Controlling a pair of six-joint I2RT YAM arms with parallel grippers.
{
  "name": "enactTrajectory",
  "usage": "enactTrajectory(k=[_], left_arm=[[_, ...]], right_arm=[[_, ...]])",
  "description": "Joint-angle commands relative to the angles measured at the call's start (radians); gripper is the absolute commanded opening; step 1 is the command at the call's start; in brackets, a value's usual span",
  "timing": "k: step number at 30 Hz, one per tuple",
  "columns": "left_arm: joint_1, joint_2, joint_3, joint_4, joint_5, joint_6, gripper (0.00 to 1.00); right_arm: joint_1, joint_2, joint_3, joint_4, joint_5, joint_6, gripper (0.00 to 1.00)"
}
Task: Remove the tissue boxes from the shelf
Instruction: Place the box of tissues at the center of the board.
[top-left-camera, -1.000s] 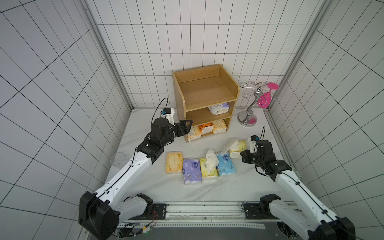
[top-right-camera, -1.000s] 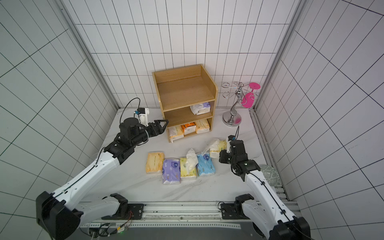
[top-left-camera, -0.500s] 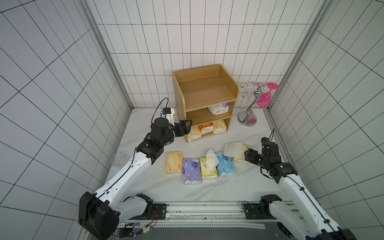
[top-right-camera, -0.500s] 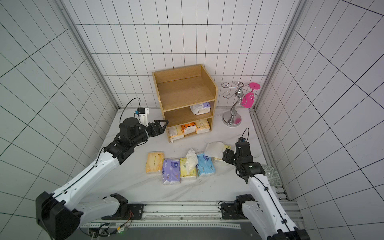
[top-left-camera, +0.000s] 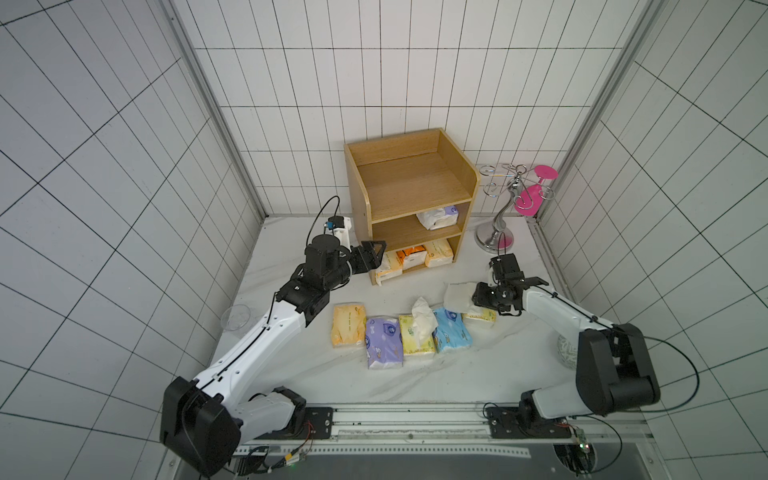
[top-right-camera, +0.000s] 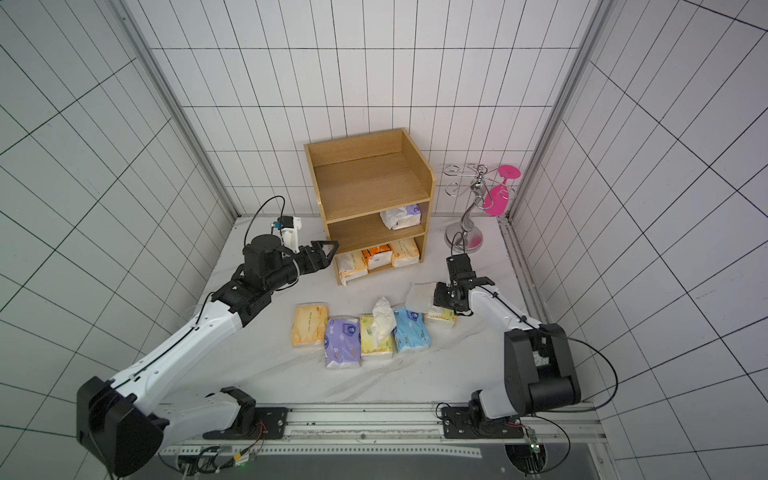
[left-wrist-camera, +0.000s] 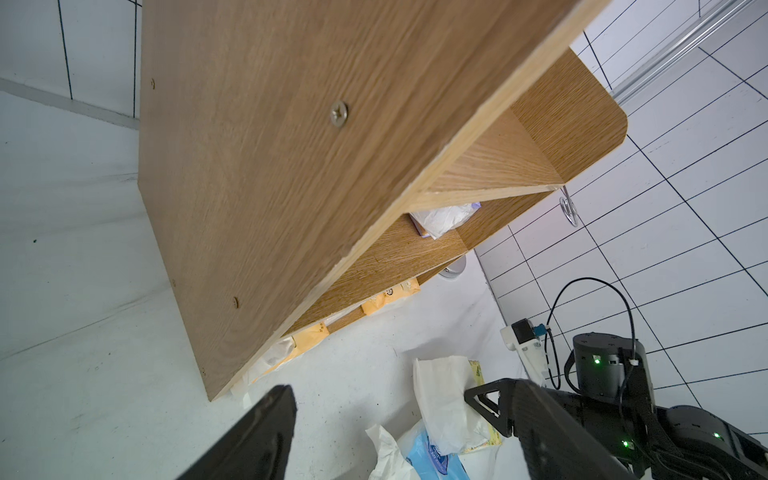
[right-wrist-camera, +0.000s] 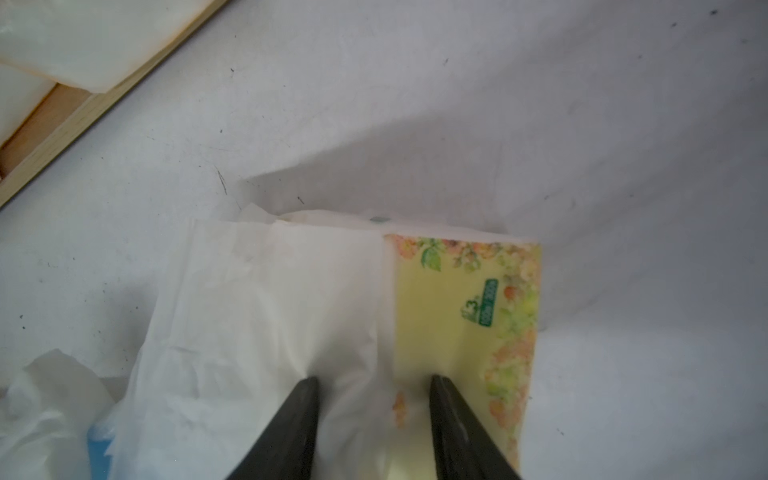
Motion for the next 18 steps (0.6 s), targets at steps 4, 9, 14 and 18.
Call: enactTrajectory(k=[4, 9, 14, 18], left_arm=[[0.002, 0.0, 0.002, 0.003, -0.013, 0.016, 0.86], [0.003, -0.004, 0.005, -0.014, -0.018, 0.026, 0.86], [0.003, -0.002, 0.009, -0.019, -0.036, 0.041, 0.86], [0.012, 0.0, 0.018, -0.034, -0.045, 0.052, 0.86]], right_arm=[[0.059, 0.028, -0.019, -0.034, 0.11, -0.023, 0.35], [0.059, -0.019, -0.073, -0.04, 0.113, -0.009, 0.3], [0.061, -0.076, -0.049, -0.144, 0.141, 0.013, 0.24], [0.055, -0.205, -0.044, -0.209, 0.185, 0.027, 0.24]])
